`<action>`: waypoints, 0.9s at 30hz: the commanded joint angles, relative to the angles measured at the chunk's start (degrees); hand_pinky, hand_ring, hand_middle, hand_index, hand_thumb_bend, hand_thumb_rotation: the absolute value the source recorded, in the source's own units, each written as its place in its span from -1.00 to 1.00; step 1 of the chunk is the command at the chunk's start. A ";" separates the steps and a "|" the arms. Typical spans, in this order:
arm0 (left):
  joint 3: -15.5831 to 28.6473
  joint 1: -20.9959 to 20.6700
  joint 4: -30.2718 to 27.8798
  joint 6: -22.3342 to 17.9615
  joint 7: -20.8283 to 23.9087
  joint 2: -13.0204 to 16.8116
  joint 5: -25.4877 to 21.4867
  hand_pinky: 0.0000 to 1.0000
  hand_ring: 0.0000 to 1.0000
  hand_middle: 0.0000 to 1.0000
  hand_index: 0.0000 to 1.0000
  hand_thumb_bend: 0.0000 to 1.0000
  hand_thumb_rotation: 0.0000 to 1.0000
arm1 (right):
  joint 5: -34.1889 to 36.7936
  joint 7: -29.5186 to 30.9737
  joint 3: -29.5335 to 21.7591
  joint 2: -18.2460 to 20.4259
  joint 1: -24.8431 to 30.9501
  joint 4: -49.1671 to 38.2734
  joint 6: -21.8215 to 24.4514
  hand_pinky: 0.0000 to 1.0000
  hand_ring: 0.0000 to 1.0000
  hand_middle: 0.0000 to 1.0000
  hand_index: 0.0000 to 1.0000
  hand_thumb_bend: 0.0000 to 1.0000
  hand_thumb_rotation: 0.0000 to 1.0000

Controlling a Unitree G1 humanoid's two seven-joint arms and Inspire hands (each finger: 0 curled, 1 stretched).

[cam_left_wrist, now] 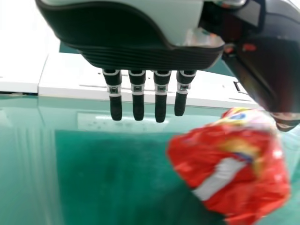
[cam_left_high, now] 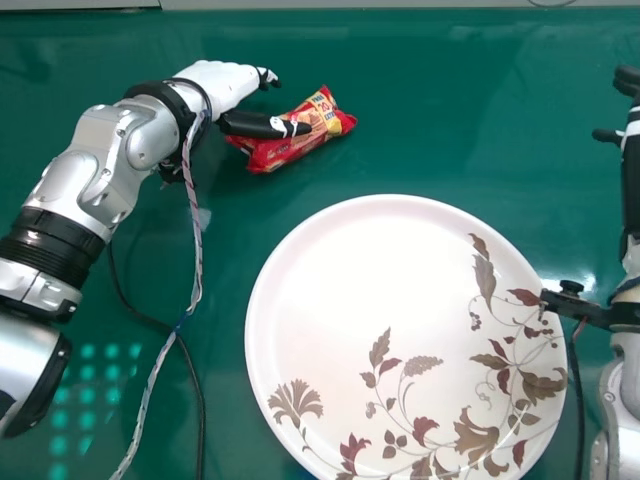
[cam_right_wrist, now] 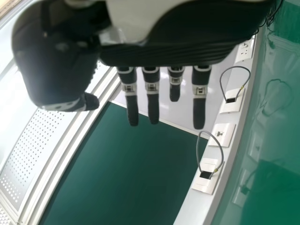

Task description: Pick up biscuit and place it in the plate

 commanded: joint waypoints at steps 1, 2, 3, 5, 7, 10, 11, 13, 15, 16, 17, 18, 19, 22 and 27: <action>0.52 1.60 -3.25 1.45 -2.31 0.85 -0.25 0.63 0.76 0.81 0.88 1.00 0.38 | -0.12 -0.09 0.01 -0.26 0.10 0.38 -0.38 0.34 0.61 0.68 0.65 -0.13 -0.22; 0.49 1.80 -4.31 1.71 -3.10 1.14 -0.18 0.66 0.78 0.82 0.89 1.00 0.39 | -0.47 -0.08 0.15 -0.33 0.06 0.30 -0.14 0.34 0.61 0.67 0.63 -0.11 -0.22; 0.40 2.00 -5.33 1.75 -3.70 1.46 -0.03 0.64 0.76 0.81 0.89 1.00 0.41 | -0.68 -0.09 0.27 -0.32 -0.04 0.26 0.03 0.37 0.63 0.68 0.63 -0.11 -0.20; 0.37 2.40 -6.96 1.59 -4.42 1.93 0.11 0.53 0.69 0.77 0.87 1.00 0.43 | -1.04 -0.05 0.49 -0.37 -0.14 0.20 0.07 0.35 0.63 0.67 0.63 -0.11 -0.20; 0.53 2.80 -8.28 1.81 -5.12 2.13 -0.09 0.50 0.67 0.75 0.86 1.00 0.42 | -1.05 -0.03 0.62 -0.36 -0.31 0.44 -0.44 0.37 0.64 0.68 0.62 -0.10 -0.19; 0.78 3.21 -9.04 1.71 -5.59 2.24 -0.58 0.50 0.68 0.76 0.85 1.00 0.42 | -0.57 0.03 0.60 -0.22 -0.48 0.63 -0.77 0.43 0.68 0.72 0.63 -0.13 -0.25; 0.84 3.30 -9.04 1.70 -5.74 2.18 -0.83 0.50 0.68 0.75 0.84 1.00 0.40 | -0.61 -0.01 0.57 -0.23 -0.48 0.70 -0.85 0.44 0.69 0.72 0.62 -0.13 -0.26; 0.85 3.31 -8.78 2.06 -6.15 1.91 -1.09 0.56 0.72 0.77 0.84 1.00 0.36 | -0.74 -0.08 0.57 -0.21 -0.40 0.63 -0.82 0.45 0.69 0.72 0.62 -0.14 -0.27; 0.64 3.14 -8.15 2.25 -6.15 1.59 -0.90 0.52 0.67 0.73 0.84 1.00 0.36 | -0.79 -0.04 0.50 -0.25 -0.28 0.53 -0.76 0.39 0.65 0.69 0.62 -0.13 -0.26; 0.44 2.98 -7.75 2.34 -6.09 1.42 -0.69 0.42 0.60 0.67 0.83 1.00 0.36 | -0.90 -0.06 0.47 -0.26 -0.21 0.43 -0.60 0.38 0.64 0.68 0.62 -0.12 -0.24; 0.18 2.79 -7.25 2.16 -5.88 1.33 -0.43 0.37 0.56 0.64 0.82 1.00 0.36 | -0.89 -0.03 0.42 -0.26 -0.17 0.34 -0.46 0.37 0.63 0.68 0.62 -0.11 -0.21; -0.17 2.56 -6.85 2.17 -5.98 1.28 -0.08 0.32 0.52 0.61 0.81 1.00 0.37 | -1.03 0.00 0.39 -0.30 -0.10 0.22 -0.25 0.36 0.63 0.68 0.62 -0.10 -0.20; -0.56 2.29 -6.42 2.16 -6.25 1.23 0.28 0.31 0.52 0.62 0.82 1.00 0.38 | -1.04 0.04 0.29 -0.34 -0.03 0.15 -0.11 0.36 0.63 0.68 0.62 -0.08 -0.17; -1.61 1.49 -4.86 2.07 -6.66 0.95 1.46 0.40 0.63 0.71 0.83 1.00 0.41 | -0.32 0.24 -0.04 -0.02 0.13 -0.34 0.51 0.34 0.62 0.68 0.63 -0.07 -0.14; -2.95 -0.07 -1.12 2.56 -7.13 -0.12 3.27 0.62 0.77 0.81 0.84 1.00 0.44 | 0.95 0.54 -0.48 -0.16 0.43 -0.43 0.41 0.37 0.65 0.71 0.64 -0.05 -0.15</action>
